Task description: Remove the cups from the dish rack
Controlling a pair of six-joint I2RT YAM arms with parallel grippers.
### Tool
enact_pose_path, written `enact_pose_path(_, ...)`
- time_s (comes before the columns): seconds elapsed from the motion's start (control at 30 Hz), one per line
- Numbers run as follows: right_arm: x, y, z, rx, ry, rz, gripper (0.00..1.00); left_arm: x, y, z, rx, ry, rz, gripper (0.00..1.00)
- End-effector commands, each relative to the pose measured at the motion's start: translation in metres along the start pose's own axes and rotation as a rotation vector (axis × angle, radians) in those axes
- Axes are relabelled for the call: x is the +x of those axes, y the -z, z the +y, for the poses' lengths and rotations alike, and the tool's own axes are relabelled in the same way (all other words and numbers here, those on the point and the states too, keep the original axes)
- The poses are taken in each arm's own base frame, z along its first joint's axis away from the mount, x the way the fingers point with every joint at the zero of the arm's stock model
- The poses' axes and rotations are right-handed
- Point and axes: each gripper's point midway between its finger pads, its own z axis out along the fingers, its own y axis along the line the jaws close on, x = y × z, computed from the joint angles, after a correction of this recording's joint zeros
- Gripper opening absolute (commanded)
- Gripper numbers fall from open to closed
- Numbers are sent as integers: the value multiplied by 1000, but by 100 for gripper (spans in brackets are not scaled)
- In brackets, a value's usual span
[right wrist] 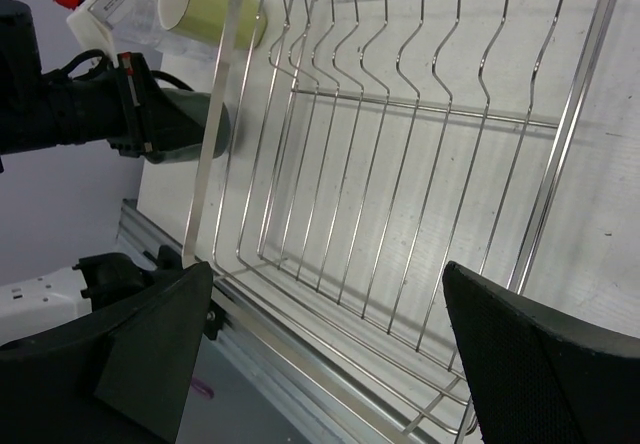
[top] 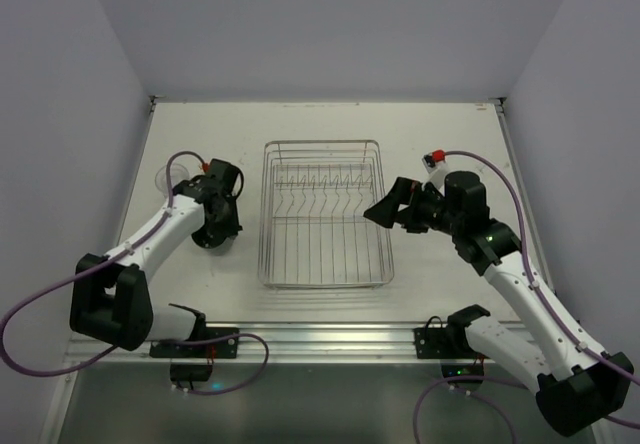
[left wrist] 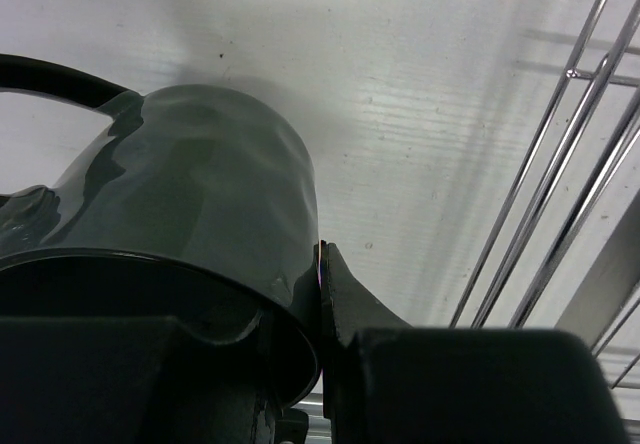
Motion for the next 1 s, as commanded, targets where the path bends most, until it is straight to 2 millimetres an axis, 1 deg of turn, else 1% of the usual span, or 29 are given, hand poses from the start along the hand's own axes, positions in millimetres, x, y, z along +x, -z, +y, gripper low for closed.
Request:
enact_pose_path(0.0, 1, 2, -1, 10, 29, -8, 99, -35, 3, -4, 6, -8, -95, 0)
enact_pose_path(0.17, 1, 5, -4, 27, 40, -16, 99, -33, -10, -6, 14, -12, -70, 0)
enact_pose_path(0.4, 6, 1, -9, 37, 38, -4, 99, -35, -19, -7, 17, -20, -49, 0)
enact_pose_path(0.6, 9, -1, -13, 47, 36, 2, 99, -33, -25, -6, 10, -21, -31, 0)
enact_pose_path(0.73, 9, -1, -14, 49, 38, 5, 99, -30, -29, -4, 7, -21, -22, 13)
enact_pose_path(0.83, 10, -2, -13, 48, 40, 6, 99, -30, -29, -3, 8, -18, -23, 18)
enact_pose_path(0.87, 10, -2, -13, 47, 41, 7, 99, -30, -29, -3, 7, -16, -23, 23)
enact_pose_path(0.9, 10, -2, -13, 49, 41, 9, 99, -31, -29, -3, 10, -18, -25, 25)
enact_pose_path(0.97, 11, -3, -13, 49, 41, 12, 99, -31, -29, -4, 16, -20, -21, 27)
